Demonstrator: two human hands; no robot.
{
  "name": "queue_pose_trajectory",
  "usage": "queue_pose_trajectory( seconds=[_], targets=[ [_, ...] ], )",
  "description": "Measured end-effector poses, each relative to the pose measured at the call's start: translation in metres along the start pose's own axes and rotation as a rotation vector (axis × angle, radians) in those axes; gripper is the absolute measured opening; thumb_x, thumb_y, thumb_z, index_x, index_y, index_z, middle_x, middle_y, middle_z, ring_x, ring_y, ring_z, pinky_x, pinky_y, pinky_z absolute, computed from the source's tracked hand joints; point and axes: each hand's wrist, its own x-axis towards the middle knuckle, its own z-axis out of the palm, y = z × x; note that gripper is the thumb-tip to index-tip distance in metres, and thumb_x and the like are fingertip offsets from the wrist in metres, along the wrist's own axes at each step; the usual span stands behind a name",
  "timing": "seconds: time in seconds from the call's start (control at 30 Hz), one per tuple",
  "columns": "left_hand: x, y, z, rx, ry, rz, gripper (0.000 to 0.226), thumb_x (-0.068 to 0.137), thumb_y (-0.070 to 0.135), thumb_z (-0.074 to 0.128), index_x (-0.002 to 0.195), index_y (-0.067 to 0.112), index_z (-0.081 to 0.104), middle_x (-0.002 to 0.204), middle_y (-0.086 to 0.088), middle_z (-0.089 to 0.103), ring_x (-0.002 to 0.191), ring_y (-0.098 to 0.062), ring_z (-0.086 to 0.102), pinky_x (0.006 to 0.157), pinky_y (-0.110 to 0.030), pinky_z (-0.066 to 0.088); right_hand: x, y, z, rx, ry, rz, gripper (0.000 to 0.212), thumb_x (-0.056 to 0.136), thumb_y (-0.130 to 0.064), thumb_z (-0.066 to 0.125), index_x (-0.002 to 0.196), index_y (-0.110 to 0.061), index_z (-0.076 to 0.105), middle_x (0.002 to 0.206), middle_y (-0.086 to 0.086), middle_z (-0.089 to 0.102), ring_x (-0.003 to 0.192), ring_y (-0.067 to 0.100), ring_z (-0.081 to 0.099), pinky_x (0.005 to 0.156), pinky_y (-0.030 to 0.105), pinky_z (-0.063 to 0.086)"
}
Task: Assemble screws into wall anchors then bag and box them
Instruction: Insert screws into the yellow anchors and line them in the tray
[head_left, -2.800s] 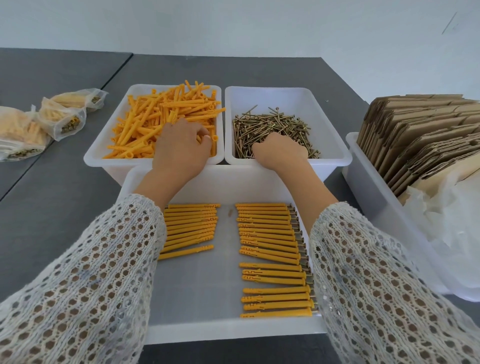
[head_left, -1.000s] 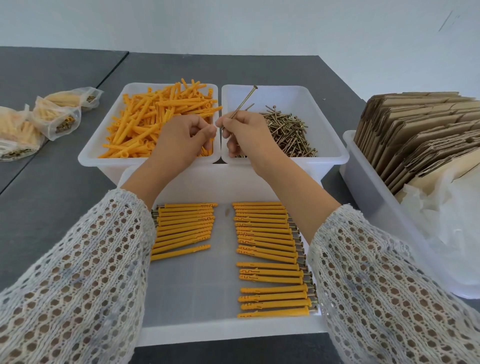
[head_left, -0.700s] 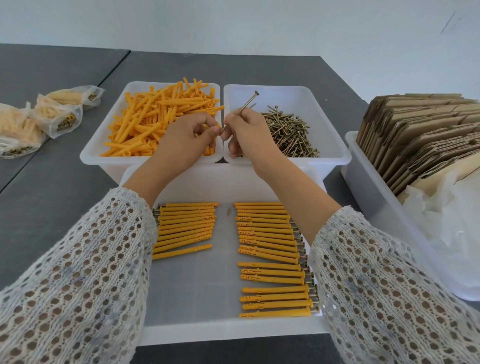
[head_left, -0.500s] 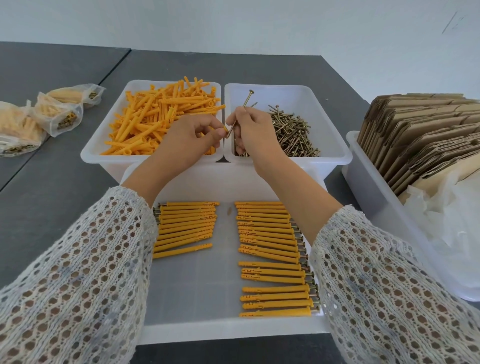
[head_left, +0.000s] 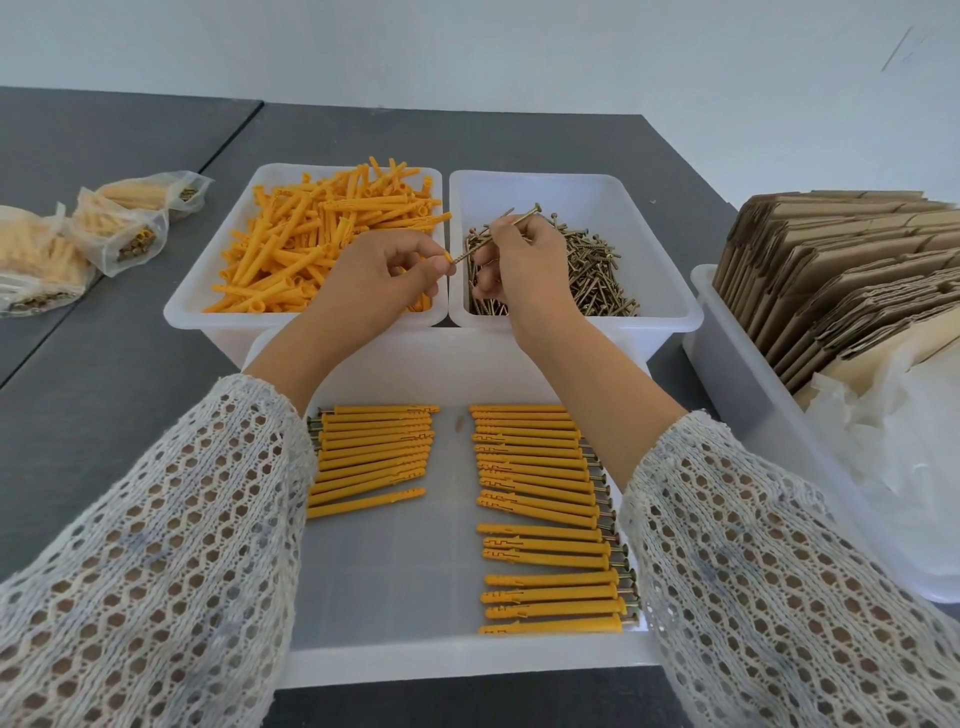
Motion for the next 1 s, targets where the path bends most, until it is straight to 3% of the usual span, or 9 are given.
queue_pose_trajectory(
  seconds=[0.17,0.33,0.6,0.77,1.0],
  targets=[
    [0.0001,-0.0013,0.0005,0.004,0.002,0.002,0.017,0.1,0.025,0.057,0.097,0.018,0.073,0.075,0.004,0.067,0.075,-0.022,0.063,0.079,-0.049,0.053,0.0004,-0.0005,0.0002,0.061,0.014,0.023,0.015,0.102,-0.008,0.041,0.096,-0.005,0.054,0.07,0.008,0.062,0.039,0.014,0.046,0.047,0.028,0.048],
    [0.0018,-0.0039,0.0002,-0.013,0.0,-0.017,0.016,0.1,0.025,0.057,0.093,0.018,0.071,0.075,0.003,0.067,0.072,-0.016,0.061,0.079,-0.049,0.052,0.0007,0.0003,-0.0003,-0.027,-0.053,-0.012,0.017,0.1,-0.009,0.047,0.105,0.001,0.06,0.074,0.007,0.064,0.042,0.013,0.048,0.047,0.027,0.048],
    [0.0025,-0.0056,0.0008,-0.004,0.016,-0.032,0.016,0.101,0.027,0.056,0.094,0.02,0.069,0.076,0.004,0.068,0.071,-0.01,0.061,0.079,-0.045,0.054,-0.0009,-0.0011,-0.0011,0.014,-0.061,0.001,0.016,0.101,-0.009,0.045,0.1,-0.002,0.059,0.073,0.007,0.065,0.041,0.014,0.048,0.047,0.027,0.047],
    [0.003,-0.0059,0.0018,0.009,0.011,-0.028,0.016,0.101,0.023,0.057,0.095,0.015,0.07,0.076,0.004,0.068,0.07,-0.008,0.06,0.077,-0.041,0.053,-0.0041,0.0005,0.0019,-0.251,-0.196,-0.084,0.016,0.098,-0.01,0.05,0.096,-0.001,0.063,0.072,0.004,0.066,0.041,0.013,0.05,0.05,0.028,0.046],
    [0.0053,-0.0045,-0.0004,-0.05,0.087,0.015,0.021,0.102,0.021,0.055,0.092,0.009,0.069,0.082,-0.002,0.065,0.075,-0.004,0.053,0.07,-0.015,0.041,-0.0091,0.0026,0.0062,-0.455,-0.301,-0.186,0.022,0.1,-0.03,0.052,0.105,-0.009,0.057,0.077,0.005,0.064,0.049,0.008,0.049,0.056,0.025,0.044]
  ],
)
